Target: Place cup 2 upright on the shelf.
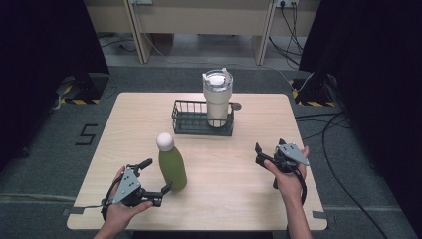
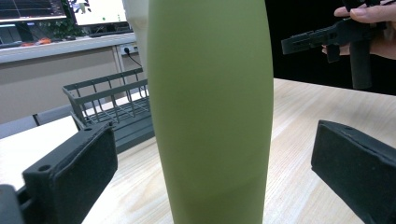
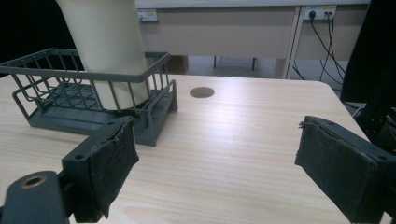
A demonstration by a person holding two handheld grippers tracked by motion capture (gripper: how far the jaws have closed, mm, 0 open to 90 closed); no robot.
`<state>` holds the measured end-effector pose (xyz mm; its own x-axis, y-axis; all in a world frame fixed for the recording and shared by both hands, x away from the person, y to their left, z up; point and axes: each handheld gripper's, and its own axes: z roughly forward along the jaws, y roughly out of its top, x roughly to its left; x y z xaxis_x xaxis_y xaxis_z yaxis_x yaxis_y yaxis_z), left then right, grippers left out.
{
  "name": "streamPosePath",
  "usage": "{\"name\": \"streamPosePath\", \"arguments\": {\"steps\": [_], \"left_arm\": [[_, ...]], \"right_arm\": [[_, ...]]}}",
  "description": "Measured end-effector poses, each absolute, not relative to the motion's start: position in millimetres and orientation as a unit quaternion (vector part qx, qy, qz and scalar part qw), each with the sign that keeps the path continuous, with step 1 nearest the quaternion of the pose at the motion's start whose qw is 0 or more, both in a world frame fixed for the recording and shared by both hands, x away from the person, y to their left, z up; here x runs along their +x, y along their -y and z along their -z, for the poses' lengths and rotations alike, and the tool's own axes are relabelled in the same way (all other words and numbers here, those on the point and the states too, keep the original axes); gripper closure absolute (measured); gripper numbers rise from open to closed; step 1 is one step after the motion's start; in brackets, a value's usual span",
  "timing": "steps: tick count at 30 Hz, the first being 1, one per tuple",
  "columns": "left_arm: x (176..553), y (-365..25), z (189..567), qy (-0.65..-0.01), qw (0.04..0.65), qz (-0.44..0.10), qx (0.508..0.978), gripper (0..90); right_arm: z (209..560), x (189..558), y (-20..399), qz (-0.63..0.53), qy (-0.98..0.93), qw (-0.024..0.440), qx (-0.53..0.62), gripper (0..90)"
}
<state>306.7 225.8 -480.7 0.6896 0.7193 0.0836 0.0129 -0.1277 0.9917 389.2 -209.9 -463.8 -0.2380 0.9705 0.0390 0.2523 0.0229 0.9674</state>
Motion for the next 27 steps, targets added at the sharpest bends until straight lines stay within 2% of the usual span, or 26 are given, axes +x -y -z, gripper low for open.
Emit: {"name": "streamPosePath", "arguments": {"steps": [27], "left_arm": [[333.6, -195.2, 476.1, -0.252, 0.611, -0.284, 0.695, 0.6]], "right_arm": [[470.0, 390.3, 211.4, -0.484, -0.622, 0.356, 0.503, 12.4]]}}
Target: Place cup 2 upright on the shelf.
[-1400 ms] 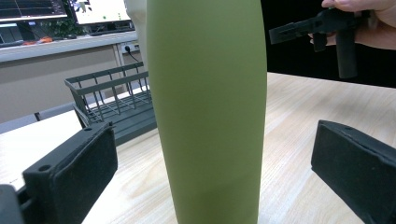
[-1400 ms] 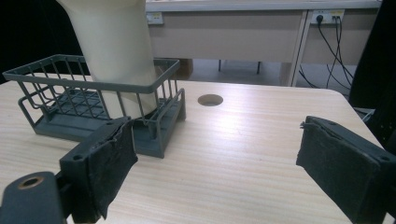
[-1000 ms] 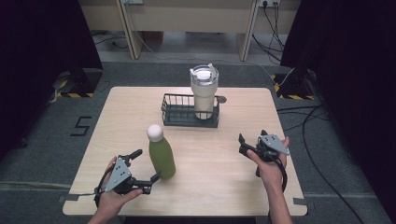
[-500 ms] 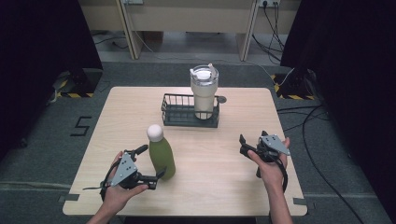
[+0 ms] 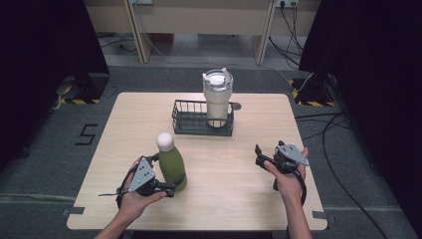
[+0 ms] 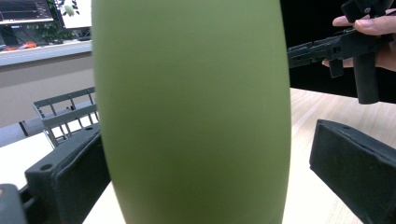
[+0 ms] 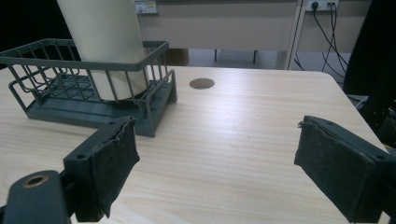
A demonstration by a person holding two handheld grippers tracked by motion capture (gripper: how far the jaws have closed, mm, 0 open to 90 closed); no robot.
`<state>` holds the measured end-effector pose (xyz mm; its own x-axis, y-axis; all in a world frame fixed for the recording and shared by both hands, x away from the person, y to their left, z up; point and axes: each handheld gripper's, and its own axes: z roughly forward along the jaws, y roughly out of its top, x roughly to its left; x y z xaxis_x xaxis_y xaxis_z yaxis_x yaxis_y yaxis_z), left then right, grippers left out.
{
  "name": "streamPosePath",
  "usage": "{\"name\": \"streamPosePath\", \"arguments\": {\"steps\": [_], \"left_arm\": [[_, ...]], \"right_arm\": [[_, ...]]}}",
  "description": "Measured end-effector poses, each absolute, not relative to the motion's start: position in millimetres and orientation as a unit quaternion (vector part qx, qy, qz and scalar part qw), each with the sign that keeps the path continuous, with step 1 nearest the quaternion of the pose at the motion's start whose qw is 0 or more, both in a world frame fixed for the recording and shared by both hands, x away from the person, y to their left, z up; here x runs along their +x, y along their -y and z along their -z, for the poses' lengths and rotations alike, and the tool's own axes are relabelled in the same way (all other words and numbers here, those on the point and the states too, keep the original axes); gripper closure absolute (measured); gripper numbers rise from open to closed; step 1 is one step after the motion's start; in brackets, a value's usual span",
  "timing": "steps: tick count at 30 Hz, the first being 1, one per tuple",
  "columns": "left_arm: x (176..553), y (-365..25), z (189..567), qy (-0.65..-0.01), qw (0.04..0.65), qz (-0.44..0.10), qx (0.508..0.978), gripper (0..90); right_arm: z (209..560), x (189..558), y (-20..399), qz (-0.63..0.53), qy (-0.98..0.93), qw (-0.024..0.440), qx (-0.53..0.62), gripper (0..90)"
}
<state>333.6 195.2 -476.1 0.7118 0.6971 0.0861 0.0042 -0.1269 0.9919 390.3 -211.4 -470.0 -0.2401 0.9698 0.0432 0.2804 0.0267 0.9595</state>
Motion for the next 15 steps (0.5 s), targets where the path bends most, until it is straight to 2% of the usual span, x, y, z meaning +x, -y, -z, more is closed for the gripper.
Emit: {"name": "streamPosePath", "arguments": {"steps": [15], "left_arm": [[341.2, -193.2, 477.8, -0.262, 0.614, -0.286, 0.688, 16.7]], "right_arm": [[472.1, 390.4, 210.3, -0.482, -0.624, 0.353, 0.504, 12.7]]}}
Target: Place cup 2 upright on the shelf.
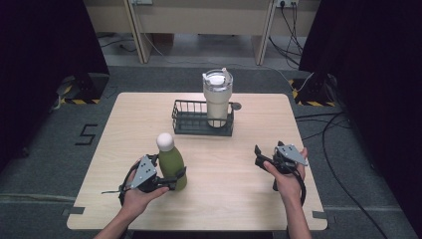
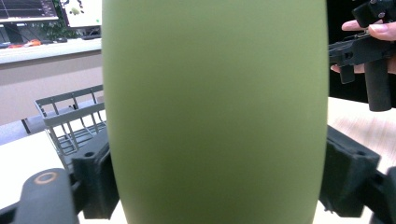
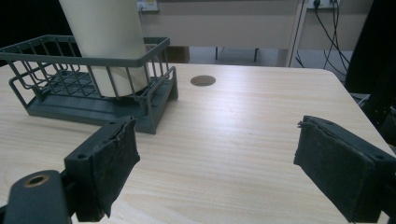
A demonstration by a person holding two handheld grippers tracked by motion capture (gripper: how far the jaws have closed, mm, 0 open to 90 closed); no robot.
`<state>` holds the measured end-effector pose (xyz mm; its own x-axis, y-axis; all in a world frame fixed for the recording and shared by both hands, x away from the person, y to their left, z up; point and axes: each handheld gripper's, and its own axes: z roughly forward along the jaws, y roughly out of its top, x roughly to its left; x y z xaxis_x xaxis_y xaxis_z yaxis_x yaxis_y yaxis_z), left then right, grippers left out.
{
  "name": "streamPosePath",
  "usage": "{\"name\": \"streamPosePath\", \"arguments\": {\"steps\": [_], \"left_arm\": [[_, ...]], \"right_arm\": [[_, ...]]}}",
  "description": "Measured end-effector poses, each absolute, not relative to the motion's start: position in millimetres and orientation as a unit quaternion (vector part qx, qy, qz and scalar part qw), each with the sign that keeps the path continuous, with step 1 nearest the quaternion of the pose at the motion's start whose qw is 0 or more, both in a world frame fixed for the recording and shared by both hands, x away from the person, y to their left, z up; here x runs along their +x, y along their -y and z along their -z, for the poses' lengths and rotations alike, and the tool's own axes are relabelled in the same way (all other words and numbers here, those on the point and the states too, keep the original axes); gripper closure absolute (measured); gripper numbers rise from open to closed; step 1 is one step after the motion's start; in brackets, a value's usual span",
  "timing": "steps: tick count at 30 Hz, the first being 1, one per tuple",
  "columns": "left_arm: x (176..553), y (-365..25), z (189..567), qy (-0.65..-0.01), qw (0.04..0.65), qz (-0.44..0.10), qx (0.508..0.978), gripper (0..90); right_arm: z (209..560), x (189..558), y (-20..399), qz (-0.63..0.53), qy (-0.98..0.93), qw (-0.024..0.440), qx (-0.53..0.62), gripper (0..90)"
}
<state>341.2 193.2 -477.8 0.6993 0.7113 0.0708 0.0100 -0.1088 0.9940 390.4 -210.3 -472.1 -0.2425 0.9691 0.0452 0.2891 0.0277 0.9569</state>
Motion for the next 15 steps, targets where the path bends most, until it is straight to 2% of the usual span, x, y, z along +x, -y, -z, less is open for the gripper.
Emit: {"name": "streamPosePath", "arguments": {"steps": [15], "left_arm": [[341.8, -195.9, 477.4, -0.262, 0.618, -0.279, 0.687, 20.1]], "right_arm": [[475.6, 391.3, 209.4, -0.478, -0.628, 0.352, 0.504, 13.1]]}}
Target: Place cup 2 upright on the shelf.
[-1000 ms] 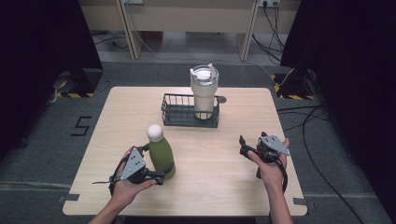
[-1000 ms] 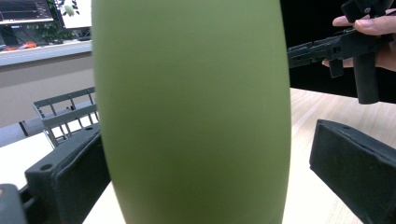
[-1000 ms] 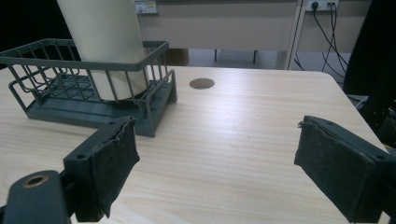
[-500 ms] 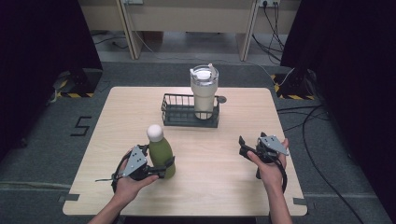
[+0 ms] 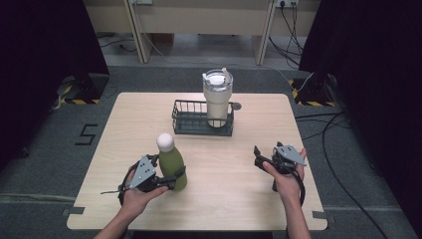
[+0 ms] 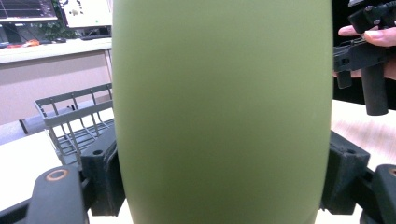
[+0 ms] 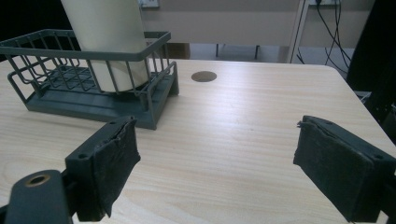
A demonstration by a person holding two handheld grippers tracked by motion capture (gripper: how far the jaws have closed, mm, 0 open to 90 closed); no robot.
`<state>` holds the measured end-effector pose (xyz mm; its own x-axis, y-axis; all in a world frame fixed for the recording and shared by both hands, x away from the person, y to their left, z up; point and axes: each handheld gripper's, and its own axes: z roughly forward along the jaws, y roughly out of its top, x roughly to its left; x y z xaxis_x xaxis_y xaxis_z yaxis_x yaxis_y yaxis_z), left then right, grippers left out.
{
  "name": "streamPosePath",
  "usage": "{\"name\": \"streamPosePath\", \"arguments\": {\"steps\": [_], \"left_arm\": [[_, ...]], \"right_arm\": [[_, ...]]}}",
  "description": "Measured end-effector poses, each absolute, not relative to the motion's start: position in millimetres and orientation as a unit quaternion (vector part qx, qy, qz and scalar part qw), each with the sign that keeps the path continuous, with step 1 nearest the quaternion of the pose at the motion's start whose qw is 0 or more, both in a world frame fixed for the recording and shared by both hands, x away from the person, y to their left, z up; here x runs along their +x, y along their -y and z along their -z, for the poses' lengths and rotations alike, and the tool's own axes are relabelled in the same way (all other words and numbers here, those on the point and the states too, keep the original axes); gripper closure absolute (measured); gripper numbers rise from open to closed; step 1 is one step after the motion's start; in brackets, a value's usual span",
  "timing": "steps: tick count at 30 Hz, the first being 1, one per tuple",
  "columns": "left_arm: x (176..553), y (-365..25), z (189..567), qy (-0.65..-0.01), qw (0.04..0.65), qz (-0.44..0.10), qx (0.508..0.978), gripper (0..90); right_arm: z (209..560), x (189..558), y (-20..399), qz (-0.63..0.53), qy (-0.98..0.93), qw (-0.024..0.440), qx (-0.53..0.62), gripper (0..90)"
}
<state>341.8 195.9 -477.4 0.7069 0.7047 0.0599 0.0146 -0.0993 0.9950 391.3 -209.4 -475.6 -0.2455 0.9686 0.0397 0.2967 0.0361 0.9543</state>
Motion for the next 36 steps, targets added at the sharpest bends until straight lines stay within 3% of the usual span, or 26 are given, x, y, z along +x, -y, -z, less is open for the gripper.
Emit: {"name": "streamPosePath", "arguments": {"steps": [36], "left_arm": [[351.5, -191.7, 449.7, -0.248, 0.628, -0.295, 0.676, 20.3]], "right_arm": [[474.8, 391.1, 210.7, -0.48, -0.624, 0.353, 0.506, 14.3]]}}
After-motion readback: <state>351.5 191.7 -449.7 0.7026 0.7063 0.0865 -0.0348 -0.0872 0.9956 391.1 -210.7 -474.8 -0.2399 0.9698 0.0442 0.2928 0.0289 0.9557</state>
